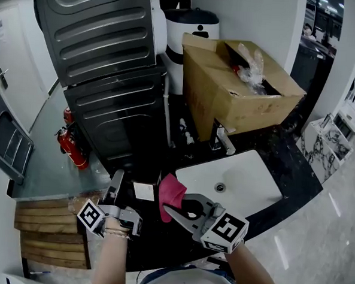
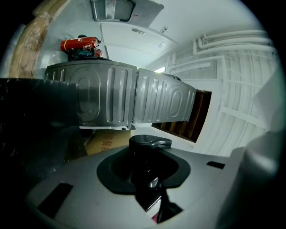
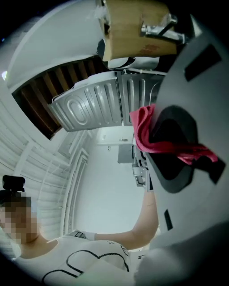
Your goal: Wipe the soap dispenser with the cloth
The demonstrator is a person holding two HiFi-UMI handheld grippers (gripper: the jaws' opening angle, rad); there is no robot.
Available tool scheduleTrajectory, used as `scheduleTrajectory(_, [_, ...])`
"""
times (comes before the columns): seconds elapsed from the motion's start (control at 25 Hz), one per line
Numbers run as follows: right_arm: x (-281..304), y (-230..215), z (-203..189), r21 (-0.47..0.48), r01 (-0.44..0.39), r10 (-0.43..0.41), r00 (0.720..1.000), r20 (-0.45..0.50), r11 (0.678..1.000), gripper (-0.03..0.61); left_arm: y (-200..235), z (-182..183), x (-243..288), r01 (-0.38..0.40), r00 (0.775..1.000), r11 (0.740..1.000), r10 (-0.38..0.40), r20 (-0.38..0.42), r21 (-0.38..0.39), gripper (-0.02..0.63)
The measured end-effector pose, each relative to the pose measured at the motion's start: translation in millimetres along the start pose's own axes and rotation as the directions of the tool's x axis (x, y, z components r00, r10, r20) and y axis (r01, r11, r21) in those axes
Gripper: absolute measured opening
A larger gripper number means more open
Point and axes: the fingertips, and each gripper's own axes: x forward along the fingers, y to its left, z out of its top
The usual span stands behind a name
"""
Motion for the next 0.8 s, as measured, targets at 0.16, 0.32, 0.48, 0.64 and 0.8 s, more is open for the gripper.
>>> scheduleTrajectory(0.16, [-17, -29, -6, 0.065, 0.111, -0.111, 0.994, -0.003, 0.992, 0.051, 0, 7, 8, -0.011, 1.0, 0.994, 0.012, -0.007, 0.108, 0.106])
scheduleTrajectory(0.32, [-30, -51, -21, 0.109, 0.212, -0.208, 0.977, -0.049, 0.971, 0.051, 6, 17, 28, -0.082, 0.991, 0.882, 0.121, -0.054, 0.464, 0.106])
scheduleTrajectory(0.48, [-39, -61, -38, 0.113, 0.267, -0.255, 0.961, -0.111, 0.957, 0.051, 39, 29, 42, -0.18, 0.943, 0.562, 0.332, -0.02, 0.807, 0.106])
scheduleTrajectory(0.64, [-44, -72, -55, 0.143, 0.318, -0.293, 0.941, -0.166, 0.937, 0.051, 73, 34, 63, -0.155, 0.916, 0.388, 0.4, -0.014, 0.909, 0.106])
scheduleTrajectory(0.8, [-41, -78, -74, 0.17, 0.35, -0.311, 0.925, -0.217, 0.921, 0.051, 98, 35, 85, -0.114, 0.905, 0.298, 0.425, -0.025, 0.948, 0.105])
